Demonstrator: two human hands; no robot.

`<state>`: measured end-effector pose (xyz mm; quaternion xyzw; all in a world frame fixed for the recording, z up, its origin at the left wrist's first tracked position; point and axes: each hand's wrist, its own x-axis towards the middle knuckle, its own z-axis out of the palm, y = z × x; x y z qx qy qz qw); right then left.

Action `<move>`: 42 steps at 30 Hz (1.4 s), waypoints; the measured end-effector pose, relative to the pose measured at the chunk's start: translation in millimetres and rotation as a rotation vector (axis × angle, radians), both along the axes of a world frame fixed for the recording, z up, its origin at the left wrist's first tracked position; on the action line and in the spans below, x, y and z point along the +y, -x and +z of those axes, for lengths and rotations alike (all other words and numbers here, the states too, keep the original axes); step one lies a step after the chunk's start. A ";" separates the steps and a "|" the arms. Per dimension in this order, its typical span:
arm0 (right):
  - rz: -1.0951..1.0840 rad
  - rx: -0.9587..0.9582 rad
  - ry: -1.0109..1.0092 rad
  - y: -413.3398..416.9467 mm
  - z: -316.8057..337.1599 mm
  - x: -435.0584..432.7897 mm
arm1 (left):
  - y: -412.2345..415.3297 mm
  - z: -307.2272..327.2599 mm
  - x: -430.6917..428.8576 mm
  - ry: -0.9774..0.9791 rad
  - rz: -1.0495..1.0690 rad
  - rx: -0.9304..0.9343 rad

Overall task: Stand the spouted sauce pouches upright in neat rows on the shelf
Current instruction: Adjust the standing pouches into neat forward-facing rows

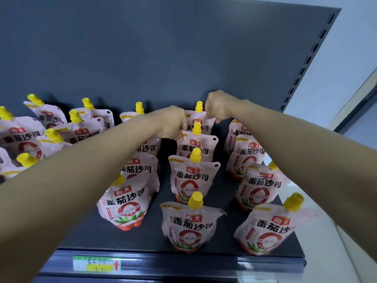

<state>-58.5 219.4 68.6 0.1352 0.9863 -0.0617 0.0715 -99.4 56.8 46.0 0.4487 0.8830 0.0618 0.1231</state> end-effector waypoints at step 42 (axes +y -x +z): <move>0.485 -0.236 0.090 -14.4 26.2 -150.6 | -70.4 40.6 -185.6 -0.314 0.270 -0.384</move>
